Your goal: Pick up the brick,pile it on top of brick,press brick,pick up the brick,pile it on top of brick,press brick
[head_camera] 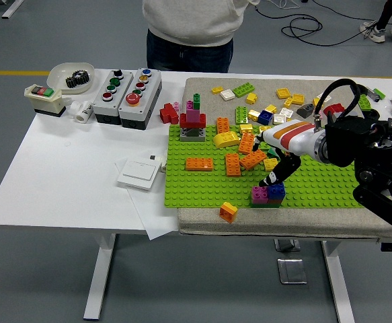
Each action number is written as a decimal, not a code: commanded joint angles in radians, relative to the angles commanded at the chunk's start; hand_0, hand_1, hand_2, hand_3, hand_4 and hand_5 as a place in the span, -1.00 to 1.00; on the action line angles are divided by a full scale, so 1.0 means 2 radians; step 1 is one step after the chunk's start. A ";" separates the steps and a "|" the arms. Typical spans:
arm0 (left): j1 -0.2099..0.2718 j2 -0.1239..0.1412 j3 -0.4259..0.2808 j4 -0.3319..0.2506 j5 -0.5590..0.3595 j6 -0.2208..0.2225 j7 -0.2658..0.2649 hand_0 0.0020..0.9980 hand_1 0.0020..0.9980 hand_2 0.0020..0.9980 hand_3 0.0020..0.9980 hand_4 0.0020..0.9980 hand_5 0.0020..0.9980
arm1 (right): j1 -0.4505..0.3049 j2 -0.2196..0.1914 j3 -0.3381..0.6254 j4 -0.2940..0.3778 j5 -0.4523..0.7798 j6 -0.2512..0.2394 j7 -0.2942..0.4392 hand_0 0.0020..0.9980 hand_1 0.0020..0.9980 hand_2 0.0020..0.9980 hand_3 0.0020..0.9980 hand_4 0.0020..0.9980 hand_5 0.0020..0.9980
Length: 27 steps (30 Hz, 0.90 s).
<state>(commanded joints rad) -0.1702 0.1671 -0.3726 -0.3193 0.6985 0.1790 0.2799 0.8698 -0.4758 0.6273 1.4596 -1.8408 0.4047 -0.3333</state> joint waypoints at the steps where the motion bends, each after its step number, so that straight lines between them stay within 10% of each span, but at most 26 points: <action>1: 0.000 0.000 -0.001 0.000 0.001 0.000 0.000 0.40 0.49 0.48 0.21 0.43 0.36 | -0.007 -0.005 0.009 0.004 0.007 -0.014 0.003 -0.49 -0.74 -0.56 0.65 1.00 -0.08; 3: 0.000 0.000 -0.001 0.000 0.002 0.000 0.000 0.40 0.49 0.48 0.21 0.43 0.36 | -0.016 -0.010 0.021 0.007 0.019 -0.036 0.008 -0.49 -0.74 -0.56 0.65 1.00 -0.08; 4: 0.001 0.000 -0.002 0.000 0.003 0.000 0.000 0.40 0.49 0.48 0.21 0.43 0.36 | -0.021 -0.013 0.027 0.008 0.032 -0.054 0.010 -0.13 -0.36 -0.17 0.72 1.00 0.11; 8: 0.002 -0.001 -0.003 0.001 0.005 -0.001 0.001 0.40 0.49 0.48 0.21 0.43 0.36 | -0.048 -0.019 0.060 0.003 0.083 -0.125 0.030 -0.13 -0.36 -0.17 0.72 1.00 0.11; 9: 0.001 -0.001 -0.003 0.001 0.006 -0.001 0.001 0.40 0.50 0.48 0.21 0.43 0.36 | -0.060 -0.020 0.075 -0.004 0.112 -0.165 0.041 0.53 0.32 0.56 0.76 1.00 0.32; 20: 0.004 -0.003 -0.001 0.001 0.005 -0.002 0.000 0.40 0.49 0.48 0.21 0.43 0.36 | -0.108 -0.017 0.121 -0.039 0.295 -0.318 0.108 0.67 0.59 0.73 0.79 1.00 0.53; 27: 0.004 -0.004 -0.001 0.001 0.005 -0.002 -0.001 0.40 0.50 0.48 0.21 0.43 0.36 | -0.130 -0.016 0.140 -0.054 0.379 -0.340 0.147 0.68 0.60 0.73 0.78 1.00 0.58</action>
<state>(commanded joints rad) -0.1612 0.1595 -0.3749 -0.3173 0.7086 0.1755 0.2788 0.6096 -0.5087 0.9064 1.3518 -1.0831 -0.2748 -0.0391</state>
